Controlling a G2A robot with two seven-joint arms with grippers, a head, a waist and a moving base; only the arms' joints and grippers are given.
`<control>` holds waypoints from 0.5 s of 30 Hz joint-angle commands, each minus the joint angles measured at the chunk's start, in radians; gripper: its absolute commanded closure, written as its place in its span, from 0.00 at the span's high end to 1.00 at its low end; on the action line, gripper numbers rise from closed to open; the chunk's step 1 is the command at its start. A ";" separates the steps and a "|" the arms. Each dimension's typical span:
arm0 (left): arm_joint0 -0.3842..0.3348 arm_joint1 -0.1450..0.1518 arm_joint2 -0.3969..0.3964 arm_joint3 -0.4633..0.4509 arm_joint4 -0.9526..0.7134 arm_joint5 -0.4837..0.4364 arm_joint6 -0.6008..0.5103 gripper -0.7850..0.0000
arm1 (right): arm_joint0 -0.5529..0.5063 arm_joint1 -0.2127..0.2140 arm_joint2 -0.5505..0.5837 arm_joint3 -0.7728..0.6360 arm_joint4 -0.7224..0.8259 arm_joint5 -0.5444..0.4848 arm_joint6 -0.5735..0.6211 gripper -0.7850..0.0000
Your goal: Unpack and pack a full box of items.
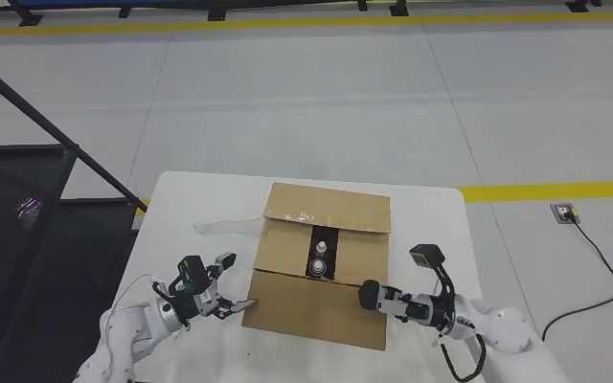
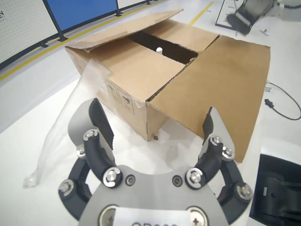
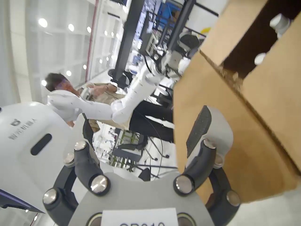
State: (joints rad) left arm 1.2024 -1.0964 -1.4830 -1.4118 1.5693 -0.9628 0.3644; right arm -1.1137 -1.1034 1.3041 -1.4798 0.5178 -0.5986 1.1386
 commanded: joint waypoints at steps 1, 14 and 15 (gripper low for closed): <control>-0.009 0.001 0.016 0.024 0.031 0.027 0.024 1.00 | 0.017 -0.004 0.006 0.022 0.081 0.016 -0.044 1.00; -0.024 0.001 0.037 0.061 0.052 0.069 0.050 1.00 | 0.038 -0.011 0.014 0.057 0.147 0.126 -0.183 1.00; -0.024 0.001 0.037 0.061 0.052 0.069 0.050 1.00 | 0.049 -0.013 0.004 0.067 0.133 0.166 -0.213 1.00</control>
State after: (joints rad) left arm 1.1786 -1.0957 -1.4458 -1.3509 1.6210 -0.8936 0.4141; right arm -1.0768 -1.1139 1.3192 -1.4193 0.6614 -0.5059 0.9634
